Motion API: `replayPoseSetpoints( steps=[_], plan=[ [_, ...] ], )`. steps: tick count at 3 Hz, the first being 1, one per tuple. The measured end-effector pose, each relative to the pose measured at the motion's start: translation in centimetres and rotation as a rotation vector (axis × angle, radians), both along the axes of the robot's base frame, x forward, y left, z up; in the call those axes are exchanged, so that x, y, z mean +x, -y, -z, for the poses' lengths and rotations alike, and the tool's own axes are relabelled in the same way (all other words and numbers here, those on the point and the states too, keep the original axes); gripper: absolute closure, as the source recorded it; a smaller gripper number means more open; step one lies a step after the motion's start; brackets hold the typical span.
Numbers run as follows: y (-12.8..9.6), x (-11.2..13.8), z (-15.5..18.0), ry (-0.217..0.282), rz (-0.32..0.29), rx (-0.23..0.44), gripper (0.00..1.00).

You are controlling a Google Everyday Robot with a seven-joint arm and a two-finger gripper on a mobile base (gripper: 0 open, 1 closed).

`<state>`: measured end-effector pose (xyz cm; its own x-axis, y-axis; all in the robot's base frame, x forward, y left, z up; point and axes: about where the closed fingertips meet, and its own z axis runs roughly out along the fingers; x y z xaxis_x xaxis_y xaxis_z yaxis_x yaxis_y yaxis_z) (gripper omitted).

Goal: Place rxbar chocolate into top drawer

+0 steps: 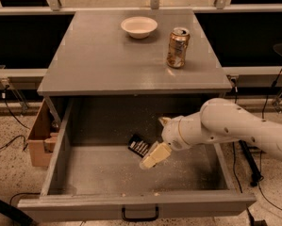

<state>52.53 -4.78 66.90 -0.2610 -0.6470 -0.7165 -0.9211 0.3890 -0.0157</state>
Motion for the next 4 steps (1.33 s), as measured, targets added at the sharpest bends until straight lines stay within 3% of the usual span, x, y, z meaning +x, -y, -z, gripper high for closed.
replayPoseSetpoints(
  steps=[1, 2, 3, 4],
  plan=[
    [1.4, -2.3, -4.8, 0.035, -0.058, -0.034, 0.0],
    [2.9, -5.5, -9.9, 0.066, -0.166, -0.14, 0.0],
    [6.0, -10.0, -15.4, 0.07, -0.211, -0.251, 0.0],
    [10.4, -14.5, -19.4, 0.068, -0.138, -0.347, 0.0]
  ],
)
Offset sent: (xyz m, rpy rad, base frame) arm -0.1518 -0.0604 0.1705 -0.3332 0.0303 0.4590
